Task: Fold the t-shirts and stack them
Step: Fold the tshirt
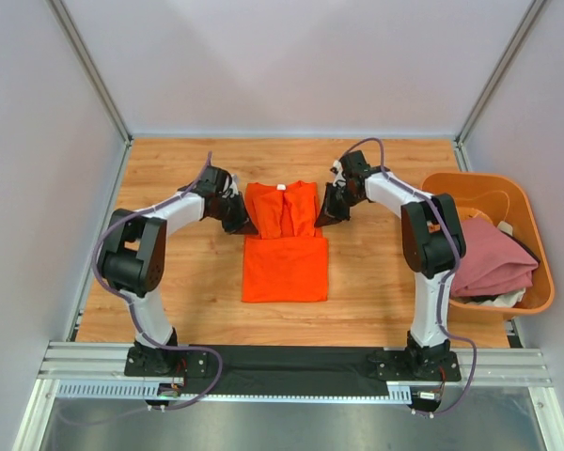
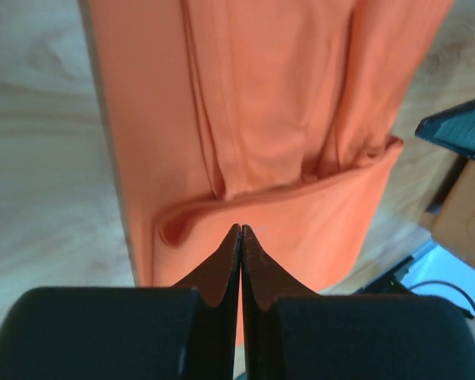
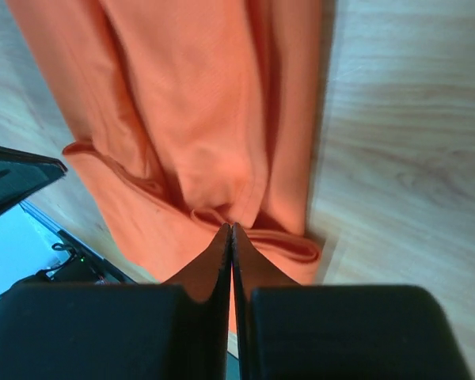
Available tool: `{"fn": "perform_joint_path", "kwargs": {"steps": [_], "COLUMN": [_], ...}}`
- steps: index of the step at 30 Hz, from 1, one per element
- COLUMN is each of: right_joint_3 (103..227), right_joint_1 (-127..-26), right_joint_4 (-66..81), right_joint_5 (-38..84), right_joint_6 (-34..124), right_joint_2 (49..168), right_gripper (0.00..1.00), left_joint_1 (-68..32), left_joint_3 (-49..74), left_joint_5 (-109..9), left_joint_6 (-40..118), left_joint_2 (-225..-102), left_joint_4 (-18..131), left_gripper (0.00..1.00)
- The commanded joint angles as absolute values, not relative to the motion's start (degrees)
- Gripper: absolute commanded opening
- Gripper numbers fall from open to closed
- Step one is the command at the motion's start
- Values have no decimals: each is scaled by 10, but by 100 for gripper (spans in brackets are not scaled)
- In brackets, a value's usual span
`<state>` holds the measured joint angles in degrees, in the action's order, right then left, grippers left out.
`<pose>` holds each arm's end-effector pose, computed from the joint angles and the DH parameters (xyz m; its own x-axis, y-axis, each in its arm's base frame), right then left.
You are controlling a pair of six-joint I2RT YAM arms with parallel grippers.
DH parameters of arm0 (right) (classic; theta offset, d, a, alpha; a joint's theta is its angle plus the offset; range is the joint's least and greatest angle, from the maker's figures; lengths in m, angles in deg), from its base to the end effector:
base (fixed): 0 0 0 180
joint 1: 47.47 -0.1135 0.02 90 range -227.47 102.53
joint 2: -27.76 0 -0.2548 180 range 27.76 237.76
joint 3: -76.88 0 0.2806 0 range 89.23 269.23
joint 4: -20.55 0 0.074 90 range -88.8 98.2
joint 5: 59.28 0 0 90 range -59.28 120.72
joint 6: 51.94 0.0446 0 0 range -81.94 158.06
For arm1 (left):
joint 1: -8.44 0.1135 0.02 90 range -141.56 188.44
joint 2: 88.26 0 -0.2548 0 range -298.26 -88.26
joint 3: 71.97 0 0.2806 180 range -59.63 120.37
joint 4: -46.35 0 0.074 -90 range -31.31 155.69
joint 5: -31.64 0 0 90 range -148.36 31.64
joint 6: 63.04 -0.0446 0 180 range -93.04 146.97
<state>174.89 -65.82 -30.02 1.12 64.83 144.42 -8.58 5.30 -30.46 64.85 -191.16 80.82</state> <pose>0.4109 0.1595 0.1460 -0.9905 0.0841 -0.1088 0.0068 0.8201 0.5721 0.3634 -0.1331 0.1422 -0.9500 -0.2768 -0.1443 -0.1289 0.7689 -0.6263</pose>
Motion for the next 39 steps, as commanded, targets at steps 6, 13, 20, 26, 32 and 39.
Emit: {"fn": "perform_joint_path", "kwargs": {"steps": [6,13,20,26,32,39], "right_joint_3": [1744,1775,1795,1755,1733,1766], "right_joint_1": [-628,-606,-620,-624,-619,-615], "right_joint_4": [-300,-368,-390,-350,-330,-397], "right_joint_5": [-22,64,23,-17,21,130], "right_joint_6": [625,582,605,629,620,568], "right_joint_2": [1525,1516,1435,1456,1518,1476], "right_gripper": [1,0,1,1,1,2], "left_joint_1": [-73,-73,-73,-73,-71,-72], "left_joint_3": [110,117,135,116,113,140], "left_joint_5": [-351,-365,-324,-299,-345,-445], "left_joint_6": [612,577,598,633,601,530], "left_joint_2": [-2023,-2013,-1926,-1963,-2047,-1961], "left_joint_4": [856,890,893,854,888,961], "left_gripper": [4,2,7,7,7,6]}}
